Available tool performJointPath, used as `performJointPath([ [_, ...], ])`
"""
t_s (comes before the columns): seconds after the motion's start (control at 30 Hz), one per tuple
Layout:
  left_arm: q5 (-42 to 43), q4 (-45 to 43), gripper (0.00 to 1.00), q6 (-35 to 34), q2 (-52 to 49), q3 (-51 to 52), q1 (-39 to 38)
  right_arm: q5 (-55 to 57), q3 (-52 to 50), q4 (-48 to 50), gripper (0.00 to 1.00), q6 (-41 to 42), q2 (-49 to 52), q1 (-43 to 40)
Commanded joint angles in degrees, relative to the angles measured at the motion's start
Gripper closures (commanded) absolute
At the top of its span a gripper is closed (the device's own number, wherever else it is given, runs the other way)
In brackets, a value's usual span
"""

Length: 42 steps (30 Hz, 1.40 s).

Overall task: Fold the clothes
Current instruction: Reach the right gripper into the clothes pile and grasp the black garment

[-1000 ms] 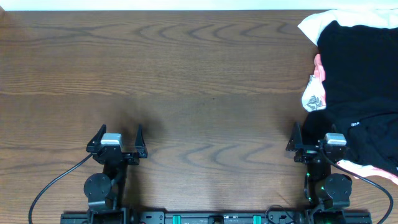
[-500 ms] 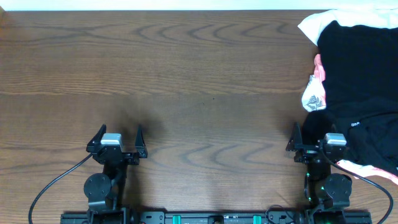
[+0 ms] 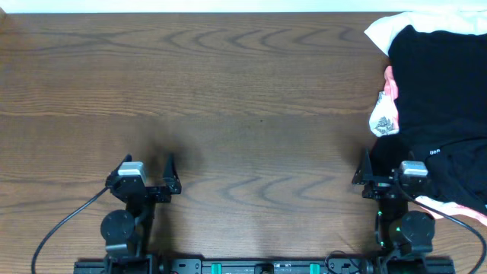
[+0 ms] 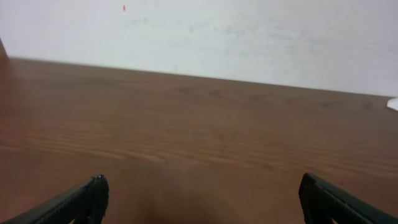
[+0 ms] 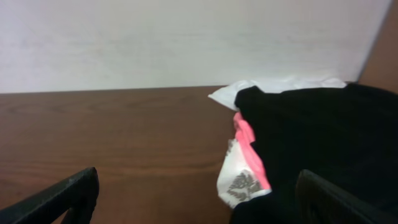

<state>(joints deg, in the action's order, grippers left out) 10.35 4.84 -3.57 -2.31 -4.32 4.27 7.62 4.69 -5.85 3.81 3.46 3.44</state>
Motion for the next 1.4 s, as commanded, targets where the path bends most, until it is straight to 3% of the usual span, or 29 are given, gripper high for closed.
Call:
performJointPath([
  [0.0,0.76,2.91,0.02,-2.78,-3.52,-8.07,-0.17,1.66,6.91,-2.43,0.01,-0.68,4.20,-0.15],
  [0.4,0.72,32.24,0.02,-2.75,-30.58,-39.28,-0.17,0.42,43.19,-33.64,0.01,-0.70,41.29,-0.17],
  [0.57,0.76,43.15,0.02,-2.56,-40.28,-47.34,-0.17,-1.05,55.43,-45.79,0.01,-0.68,54.53,-0.15],
  [0.73,2.80,44.72,0.02,-2.78,-44.46,-48.48,-0.17,-0.92,57.53,-48.15,0.01,-0.66,60.46,-0.17],
  [0.87,2.91,44.39,0.02,-2.75,-44.68,-48.48,-0.17,7.74,57.53,-48.26,0.01,6.03,62.10,-2.38],
  [1.13,2.89,44.35,0.02,-2.75,-44.70,-48.48,-0.17,10.29,57.42,-46.01,0.01,6.40,63.89,-19.50],
  [1.37,2.89,44.39,0.02,-2.75,-44.70,-48.48,-0.17,7.39,56.92,-44.39,0.01,2.73,73.64,-29.81],
])
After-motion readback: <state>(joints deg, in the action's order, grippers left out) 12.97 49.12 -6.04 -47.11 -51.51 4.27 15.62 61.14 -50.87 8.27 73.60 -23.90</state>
